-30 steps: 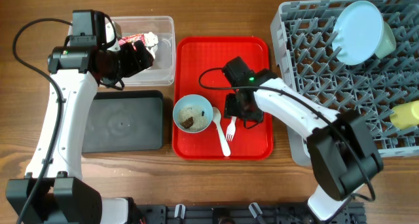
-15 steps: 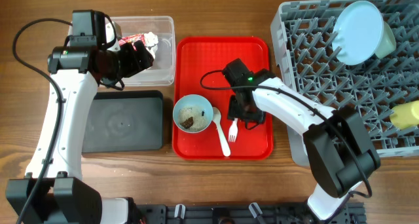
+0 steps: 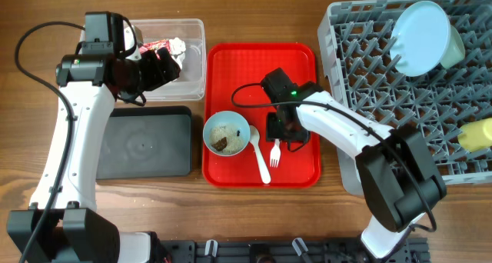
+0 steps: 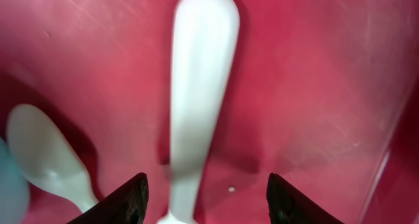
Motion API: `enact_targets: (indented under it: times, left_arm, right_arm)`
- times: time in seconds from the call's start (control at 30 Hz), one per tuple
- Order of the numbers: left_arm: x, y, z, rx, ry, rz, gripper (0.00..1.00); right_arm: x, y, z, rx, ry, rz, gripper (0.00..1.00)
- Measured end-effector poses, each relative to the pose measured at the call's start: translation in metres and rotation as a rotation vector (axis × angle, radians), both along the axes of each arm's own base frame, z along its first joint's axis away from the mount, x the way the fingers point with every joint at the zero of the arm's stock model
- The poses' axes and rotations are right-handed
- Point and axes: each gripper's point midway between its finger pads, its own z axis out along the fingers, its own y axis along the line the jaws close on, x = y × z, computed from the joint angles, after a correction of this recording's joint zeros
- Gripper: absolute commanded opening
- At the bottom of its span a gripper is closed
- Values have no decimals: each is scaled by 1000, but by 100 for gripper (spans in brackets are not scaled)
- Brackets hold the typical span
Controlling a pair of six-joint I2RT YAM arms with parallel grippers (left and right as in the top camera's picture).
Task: Sort waste into correct bins and load items into the dishwasher rack
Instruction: 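Reach the right gripper to the white fork on the red tray and grasp, then carry the fork to the rack's near edge and release it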
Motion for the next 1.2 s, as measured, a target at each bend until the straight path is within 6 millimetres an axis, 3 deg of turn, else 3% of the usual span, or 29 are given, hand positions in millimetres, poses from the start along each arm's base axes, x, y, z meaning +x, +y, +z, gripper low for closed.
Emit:
enact_targets:
  times: [0.33,0.43,0.47,0.73,1.2]
  left_arm:
    - [0,0,0,0,1,0,94]
    - [0,0,0,0,2,0,94]
    - [0,0,0,0,2,0,94]
    - [-1,0,0,0,3,0,94]
    - [-1,0,0,0,3,0,94]
  right_arm:
    - [-6,-7,-11,-41,31,5,56]
    - [-6,-9,-11,-49,29,7,41]
    - [-6,-9,-11,-50,29,12,31]
    - [-5,-10,-11,-52,27,17,4]
    - [-9,-18,-2,-61,43,25,4]
